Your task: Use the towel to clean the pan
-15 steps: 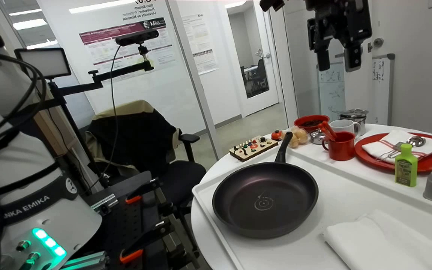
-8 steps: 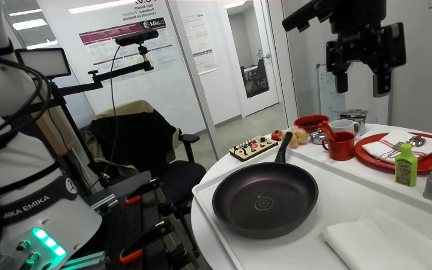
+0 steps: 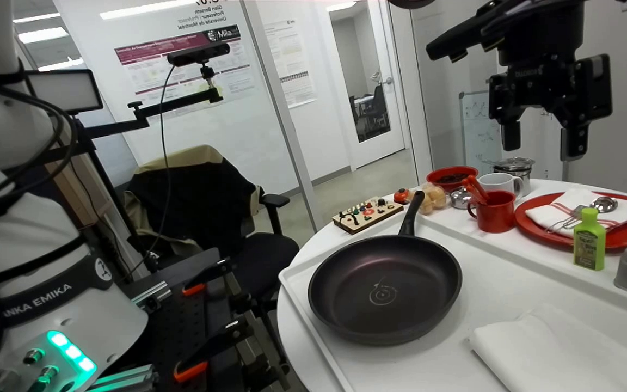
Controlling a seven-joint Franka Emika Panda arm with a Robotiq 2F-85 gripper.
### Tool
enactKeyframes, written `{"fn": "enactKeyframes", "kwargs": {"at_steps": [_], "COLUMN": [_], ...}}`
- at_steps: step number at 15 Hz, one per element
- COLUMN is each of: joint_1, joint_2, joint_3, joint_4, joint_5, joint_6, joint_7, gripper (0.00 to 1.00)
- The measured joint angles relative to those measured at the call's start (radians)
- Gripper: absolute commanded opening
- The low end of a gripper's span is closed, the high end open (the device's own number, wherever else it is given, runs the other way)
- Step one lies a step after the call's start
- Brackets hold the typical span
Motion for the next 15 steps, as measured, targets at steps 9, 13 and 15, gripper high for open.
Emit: {"fn": "enactKeyframes", "kwargs": {"at_steps": [9, 13, 15], "joint_1": [0.000, -0.004, -0.014], "joint_2": [0.001, 0.022, 0.043], "joint_3": [0.000, -0.002, -0.003], "joint_4": [0.000, 0.002, 0.011], "joint_5": [-0.001, -0.002, 0.000], "joint_6": [0.000, 0.000, 0.000], "joint_7": [0.000, 0.000, 0.000], "gripper": [1.00, 1.00, 1.00]}}
